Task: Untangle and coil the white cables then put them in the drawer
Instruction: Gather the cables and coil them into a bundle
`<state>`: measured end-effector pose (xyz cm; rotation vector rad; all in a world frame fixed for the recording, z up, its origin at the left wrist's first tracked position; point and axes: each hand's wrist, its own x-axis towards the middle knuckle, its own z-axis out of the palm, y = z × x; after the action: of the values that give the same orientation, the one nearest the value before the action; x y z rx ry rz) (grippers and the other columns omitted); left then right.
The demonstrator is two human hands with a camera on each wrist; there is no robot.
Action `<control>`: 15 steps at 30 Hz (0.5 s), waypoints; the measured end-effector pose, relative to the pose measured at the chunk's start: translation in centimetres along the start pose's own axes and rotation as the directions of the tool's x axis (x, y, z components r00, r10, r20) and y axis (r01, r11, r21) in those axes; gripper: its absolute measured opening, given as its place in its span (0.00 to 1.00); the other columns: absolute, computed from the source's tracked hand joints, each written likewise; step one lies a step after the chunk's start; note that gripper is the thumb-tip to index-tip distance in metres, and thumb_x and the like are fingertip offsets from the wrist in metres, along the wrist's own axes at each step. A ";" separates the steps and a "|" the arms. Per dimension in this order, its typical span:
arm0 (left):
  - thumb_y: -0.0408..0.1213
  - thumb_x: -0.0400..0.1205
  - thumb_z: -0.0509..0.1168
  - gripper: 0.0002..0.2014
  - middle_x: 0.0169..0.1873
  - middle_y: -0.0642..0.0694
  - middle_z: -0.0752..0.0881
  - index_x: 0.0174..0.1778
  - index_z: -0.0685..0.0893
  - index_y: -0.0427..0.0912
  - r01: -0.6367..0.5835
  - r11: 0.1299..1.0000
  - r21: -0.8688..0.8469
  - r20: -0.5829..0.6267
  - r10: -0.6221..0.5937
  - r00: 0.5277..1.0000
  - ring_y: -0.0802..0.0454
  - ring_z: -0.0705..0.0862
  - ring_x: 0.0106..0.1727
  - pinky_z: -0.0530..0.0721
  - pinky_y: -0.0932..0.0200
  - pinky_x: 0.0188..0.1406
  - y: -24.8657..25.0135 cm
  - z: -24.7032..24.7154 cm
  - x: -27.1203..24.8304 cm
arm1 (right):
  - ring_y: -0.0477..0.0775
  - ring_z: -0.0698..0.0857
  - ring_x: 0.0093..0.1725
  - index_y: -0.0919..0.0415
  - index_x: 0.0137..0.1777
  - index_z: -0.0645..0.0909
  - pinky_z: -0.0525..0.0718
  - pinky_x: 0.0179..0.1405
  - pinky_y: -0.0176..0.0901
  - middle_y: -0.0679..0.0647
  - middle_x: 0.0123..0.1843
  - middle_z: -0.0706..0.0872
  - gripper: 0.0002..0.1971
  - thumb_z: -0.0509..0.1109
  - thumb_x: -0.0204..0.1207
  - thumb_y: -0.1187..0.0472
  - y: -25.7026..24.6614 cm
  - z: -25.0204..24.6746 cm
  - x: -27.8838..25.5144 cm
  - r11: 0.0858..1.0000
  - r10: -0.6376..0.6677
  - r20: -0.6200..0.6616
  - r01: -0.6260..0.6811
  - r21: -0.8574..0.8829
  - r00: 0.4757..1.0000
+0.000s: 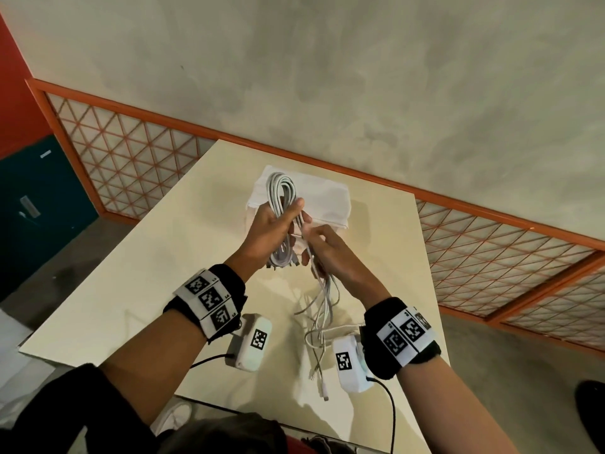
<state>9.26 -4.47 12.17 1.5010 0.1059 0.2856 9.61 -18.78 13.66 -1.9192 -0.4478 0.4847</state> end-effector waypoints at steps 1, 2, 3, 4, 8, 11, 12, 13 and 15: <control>0.46 0.83 0.63 0.18 0.15 0.52 0.80 0.35 0.89 0.38 -0.012 1.000 0.002 -0.032 0.013 0.999 0.53 0.77 0.18 0.77 0.63 0.21 -0.1 -0.1 0.2 | 0.45 0.77 0.24 0.61 0.61 0.74 0.76 0.29 0.40 0.54 0.33 0.82 0.19 0.61 0.83 0.45 -0.1 0.2 0.0 0.999 -0.011 0.002 0.011 -0.039 1.000; 0.45 0.83 0.63 0.19 0.16 0.52 0.82 0.36 0.88 0.36 -0.016 1.000 -0.006 -0.061 0.016 0.998 0.54 0.77 0.18 0.77 0.63 0.21 -0.2 -0.2 0.5 | 0.45 0.77 0.24 0.63 0.57 0.75 0.76 0.30 0.38 0.51 0.31 0.80 0.15 0.64 0.82 0.51 0.0 0.3 0.1 0.995 -0.032 0.009 0.033 -0.090 0.999; 0.45 0.84 0.63 0.19 0.18 0.52 0.84 0.37 0.88 0.34 -0.014 1.000 -0.019 -0.086 0.012 0.996 0.55 0.76 0.18 0.77 0.63 0.21 -0.3 -0.4 0.8 | 0.45 0.77 0.24 0.65 0.55 0.76 0.77 0.31 0.39 0.49 0.30 0.79 0.11 0.64 0.83 0.55 0.2 0.4 0.4 0.987 -0.058 0.008 0.058 -0.149 0.998; 0.45 0.83 0.63 0.18 0.22 0.51 0.87 0.36 0.87 0.34 -0.013 0.999 -0.030 -0.107 0.009 0.994 0.56 0.76 0.18 0.77 0.63 0.21 -0.5 -0.6 1.0 | 0.44 0.78 0.24 0.64 0.53 0.76 0.77 0.33 0.39 0.49 0.29 0.78 0.09 0.63 0.83 0.58 0.4 0.4 0.5 0.975 -0.088 0.006 0.087 -0.204 0.996; 0.45 0.84 0.63 0.18 0.28 0.44 0.88 0.34 0.85 0.36 -0.038 0.999 -0.032 -0.207 0.031 0.978 0.47 0.80 0.25 0.77 0.61 0.24 -1.0 -0.6 1.7 | 0.38 0.76 0.20 0.65 0.53 0.78 0.75 0.30 0.35 0.46 0.27 0.76 0.13 0.57 0.86 0.57 0.4 0.8 1.0 0.952 -0.169 -0.044 0.151 -0.267 0.985; 0.42 0.84 0.62 0.17 0.22 0.50 0.85 0.33 0.81 0.36 -0.082 0.996 -0.034 -0.289 0.068 0.955 0.59 0.80 0.19 0.76 0.66 0.20 -1.1 -0.3 2.0 | 0.39 0.76 0.23 0.60 0.46 0.77 0.74 0.32 0.39 0.47 0.28 0.76 0.16 0.52 0.88 0.54 -0.8 1.7 0.5 0.928 -0.272 -0.069 0.242 -0.282 0.960; 0.42 0.84 0.62 0.17 0.21 0.51 0.84 0.32 0.80 0.37 -0.078 0.996 -0.044 -0.307 0.061 0.950 0.60 0.79 0.18 0.76 0.67 0.20 -1.1 -0.3 2.1 | 0.39 0.76 0.24 0.59 0.51 0.78 0.75 0.32 0.39 0.48 0.29 0.77 0.16 0.50 0.88 0.54 -1.2 2.1 0.3 0.923 -0.293 -0.042 0.271 -0.274 0.955; 0.43 0.84 0.61 0.18 0.18 0.52 0.83 0.30 0.80 0.38 -0.060 0.996 -0.063 -0.315 0.037 0.948 0.60 0.79 0.18 0.76 0.67 0.21 -1.0 -0.3 2.2 | 0.41 0.76 0.24 0.59 0.63 0.77 0.77 0.30 0.37 0.50 0.32 0.78 0.17 0.49 0.88 0.55 -1.4 2.3 0.1 0.918 -0.305 0.003 0.295 -0.265 0.952; 0.45 0.84 0.61 0.21 0.14 0.53 0.79 0.26 0.79 0.40 -0.006 0.994 -0.105 -0.305 -0.027 0.952 0.58 0.76 0.17 0.75 0.66 0.22 -0.9 -0.4 2.3 | 0.44 0.76 0.23 0.52 0.81 0.62 0.79 0.26 0.36 0.52 0.35 0.78 0.22 0.48 0.88 0.56 -1.6 2.6 0.0 0.922 -0.282 0.093 0.297 -0.250 0.955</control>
<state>11.48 -3.55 11.50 1.3422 0.3421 0.5077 8.08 -16.16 14.16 -2.0487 -0.8547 0.2936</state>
